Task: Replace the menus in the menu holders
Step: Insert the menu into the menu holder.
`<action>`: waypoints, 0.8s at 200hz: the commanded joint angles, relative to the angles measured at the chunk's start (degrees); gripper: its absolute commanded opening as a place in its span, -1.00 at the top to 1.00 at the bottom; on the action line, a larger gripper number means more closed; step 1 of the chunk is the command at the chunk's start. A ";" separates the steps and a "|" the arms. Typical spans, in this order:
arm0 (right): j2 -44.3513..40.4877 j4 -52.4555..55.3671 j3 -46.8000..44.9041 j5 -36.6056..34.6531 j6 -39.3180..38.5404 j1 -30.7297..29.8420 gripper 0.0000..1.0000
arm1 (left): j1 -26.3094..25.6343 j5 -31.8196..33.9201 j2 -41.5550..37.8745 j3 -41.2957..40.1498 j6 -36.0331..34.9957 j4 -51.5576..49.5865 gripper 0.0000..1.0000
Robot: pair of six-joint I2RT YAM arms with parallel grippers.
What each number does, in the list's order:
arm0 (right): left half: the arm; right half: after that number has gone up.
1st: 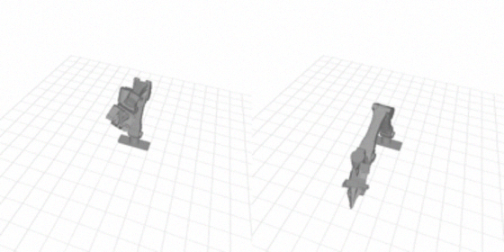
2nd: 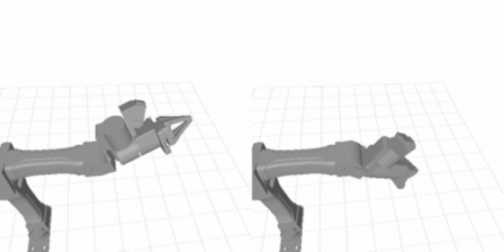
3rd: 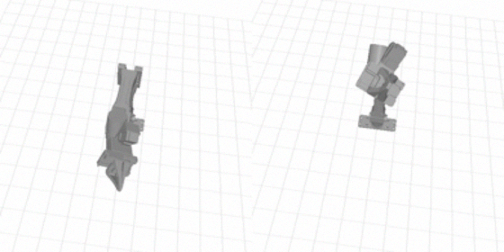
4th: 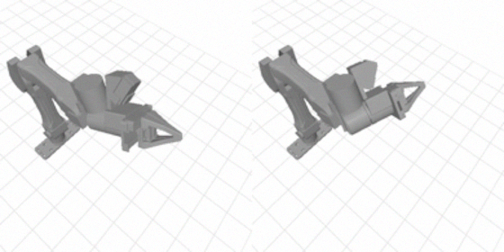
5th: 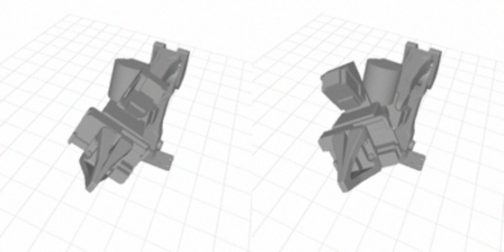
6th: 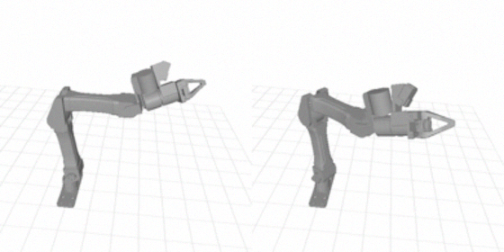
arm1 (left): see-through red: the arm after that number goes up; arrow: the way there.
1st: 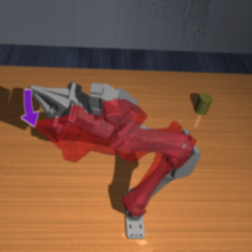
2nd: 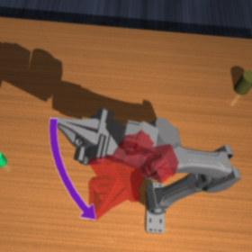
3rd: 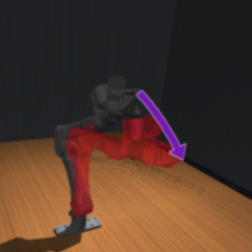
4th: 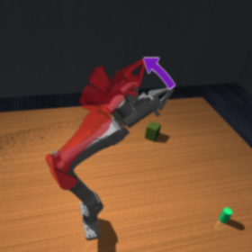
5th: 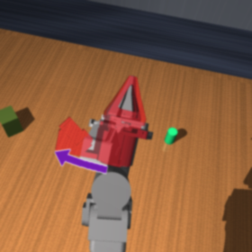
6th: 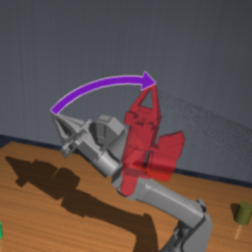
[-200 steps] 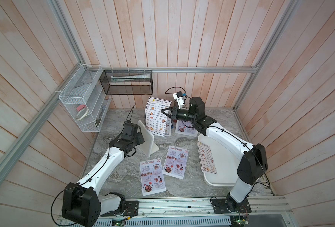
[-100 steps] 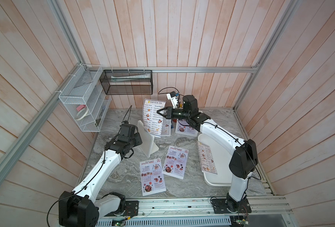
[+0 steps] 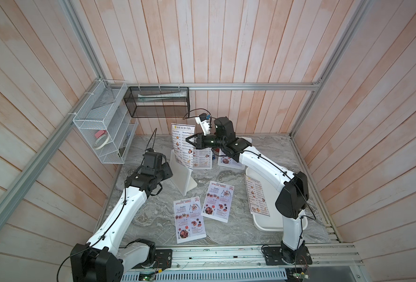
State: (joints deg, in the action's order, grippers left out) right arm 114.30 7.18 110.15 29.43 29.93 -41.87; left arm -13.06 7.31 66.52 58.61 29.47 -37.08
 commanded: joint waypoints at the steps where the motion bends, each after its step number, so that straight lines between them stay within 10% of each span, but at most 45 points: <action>1: 0.75 -1.46 -0.46 -2.14 -1.63 -0.45 1.00 | 0.31 -1.09 -1.19 0.75 -1.17 -0.10 -0.24; 160: -2.18 -21.55 -14.64 -4.88 1.18 -1.26 1.00 | 0.37 -3.97 -1.47 1.26 -1.96 0.19 -0.23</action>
State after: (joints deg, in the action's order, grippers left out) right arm 114.08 -9.65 97.25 25.41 30.41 -42.61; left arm -13.02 4.27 65.23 58.61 28.45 -37.10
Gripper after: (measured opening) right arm 0.043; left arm 0.617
